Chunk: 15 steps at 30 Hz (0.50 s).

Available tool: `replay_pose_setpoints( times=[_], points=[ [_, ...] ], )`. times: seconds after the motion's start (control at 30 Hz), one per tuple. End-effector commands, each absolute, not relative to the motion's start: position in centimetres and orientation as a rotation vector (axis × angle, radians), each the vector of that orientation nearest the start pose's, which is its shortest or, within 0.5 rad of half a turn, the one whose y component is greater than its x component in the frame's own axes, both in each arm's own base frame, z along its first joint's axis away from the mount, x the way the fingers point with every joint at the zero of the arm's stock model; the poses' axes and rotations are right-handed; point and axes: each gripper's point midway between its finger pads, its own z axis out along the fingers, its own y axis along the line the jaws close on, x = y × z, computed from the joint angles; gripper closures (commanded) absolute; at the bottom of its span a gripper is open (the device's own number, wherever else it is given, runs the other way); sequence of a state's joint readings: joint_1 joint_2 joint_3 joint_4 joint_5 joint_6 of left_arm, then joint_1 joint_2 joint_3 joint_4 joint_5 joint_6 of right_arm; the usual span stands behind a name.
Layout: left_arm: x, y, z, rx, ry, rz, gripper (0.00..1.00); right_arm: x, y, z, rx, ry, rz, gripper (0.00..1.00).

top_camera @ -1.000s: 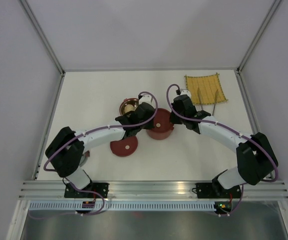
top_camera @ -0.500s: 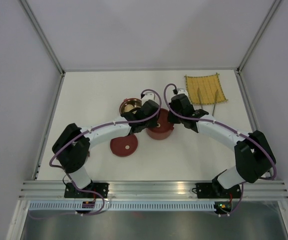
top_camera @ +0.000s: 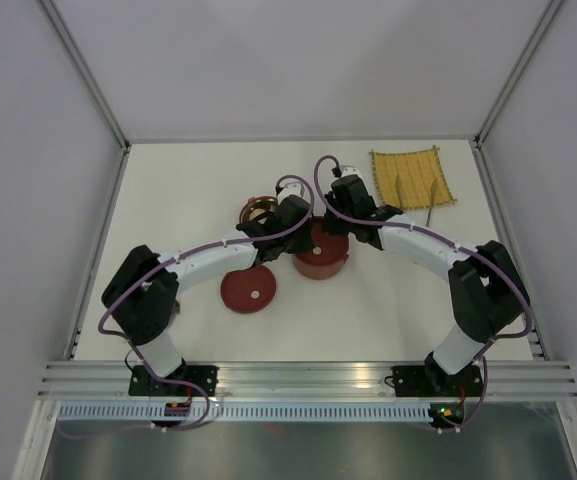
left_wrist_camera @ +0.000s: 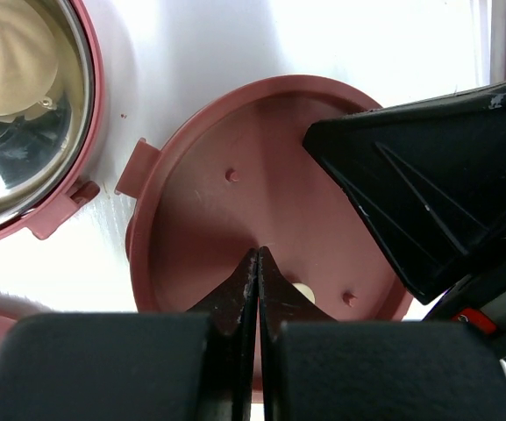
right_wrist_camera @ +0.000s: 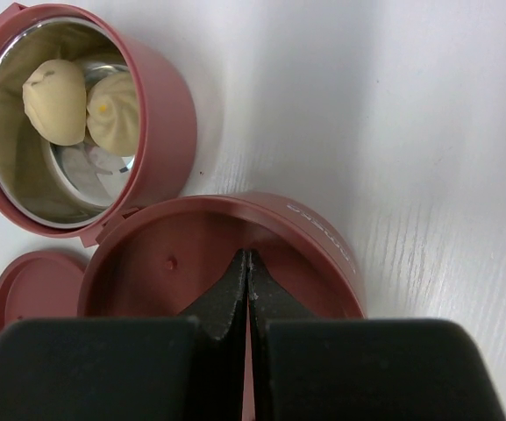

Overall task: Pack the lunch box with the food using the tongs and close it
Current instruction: Close the box lid on the packing box.

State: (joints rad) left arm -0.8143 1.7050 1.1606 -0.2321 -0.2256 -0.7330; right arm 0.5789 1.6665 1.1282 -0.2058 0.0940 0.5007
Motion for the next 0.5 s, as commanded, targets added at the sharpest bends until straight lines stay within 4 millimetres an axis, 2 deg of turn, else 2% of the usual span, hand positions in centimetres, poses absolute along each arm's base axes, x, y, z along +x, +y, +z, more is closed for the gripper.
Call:
replay_pose_setpoints(
  times=[0.0, 0.1, 0.27, 0.33, 0.4, 0.47],
  points=[
    [25.6, -23.5, 0.4, 0.067, 2.754, -0.049, 0.98, 32.6, 22.1, 3.9, -0.096, 2.603, 0.286, 0.99],
    [26.3, -23.8, 2.3, 0.12, 2.696, -0.081, 0.98, 32.4, 22.0, 4.9, -0.104, 2.602, 0.293, 1.0],
    [28.1, -24.8, 6.8, 0.186, 2.579, -0.148, 0.97, 33.5, 22.8, 8.8, -0.134, 2.529, 0.334, 0.99],
    [29.2, -25.7, 9.5, 0.196, 2.517, -0.202, 0.93, 34.5, 23.4, 10.9, -0.143, 2.483, 0.357, 0.99],
    [29.7, -26.1, 11.7, 0.218, 2.477, -0.24, 0.83, 35.1, 24.0, 12.3, -0.157, 2.452, 0.381, 0.98],
    [30.2, -26.9, 14.2, 0.23, 2.434, -0.295, 0.73, 36.0, 24.9, 14.6, -0.169, 2.403, 0.426, 0.97]
  ],
)
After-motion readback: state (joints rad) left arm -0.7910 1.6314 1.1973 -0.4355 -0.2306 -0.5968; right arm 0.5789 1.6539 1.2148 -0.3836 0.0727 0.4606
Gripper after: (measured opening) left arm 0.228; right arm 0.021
